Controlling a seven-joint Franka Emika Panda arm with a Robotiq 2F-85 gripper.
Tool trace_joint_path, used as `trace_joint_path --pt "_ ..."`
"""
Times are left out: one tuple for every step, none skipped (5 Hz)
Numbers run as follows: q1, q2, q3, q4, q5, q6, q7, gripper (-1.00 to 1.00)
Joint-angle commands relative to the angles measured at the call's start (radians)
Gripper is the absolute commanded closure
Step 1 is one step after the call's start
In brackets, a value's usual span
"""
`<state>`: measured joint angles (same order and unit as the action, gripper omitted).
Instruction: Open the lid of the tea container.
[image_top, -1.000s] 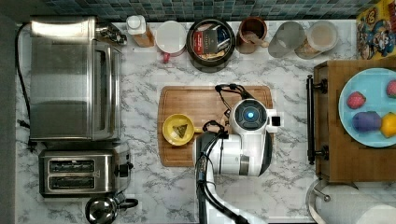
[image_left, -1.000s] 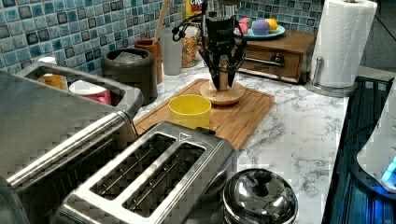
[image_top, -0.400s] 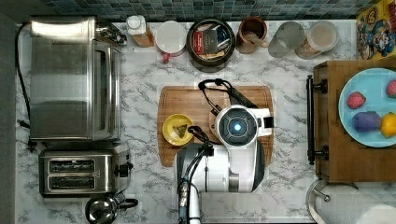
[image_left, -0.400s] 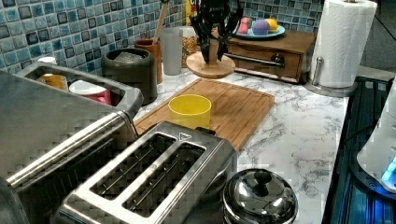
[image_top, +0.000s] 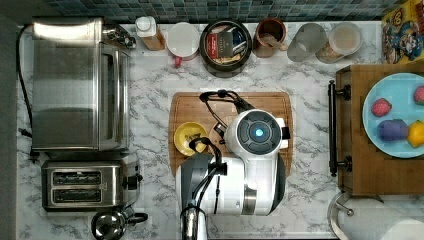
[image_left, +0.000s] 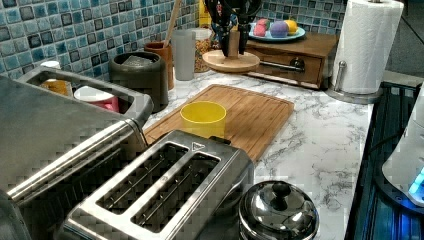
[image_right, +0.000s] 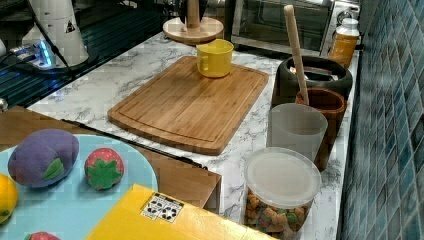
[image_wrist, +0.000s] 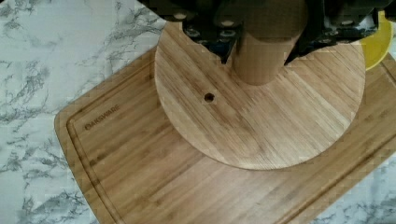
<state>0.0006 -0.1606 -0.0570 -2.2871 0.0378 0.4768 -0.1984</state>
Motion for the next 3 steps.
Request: trace_joint_path --pt "0.033 -0.178 0.046 0.107 -0.024 0.032 0.013 1.00" --pt "0.031 -0.210 0.049 0.095 -0.016 0.047 -0.003 1.00" --pt "0.035 -0.210 0.046 0.095 -0.018 0.047 -0.002 1.00"
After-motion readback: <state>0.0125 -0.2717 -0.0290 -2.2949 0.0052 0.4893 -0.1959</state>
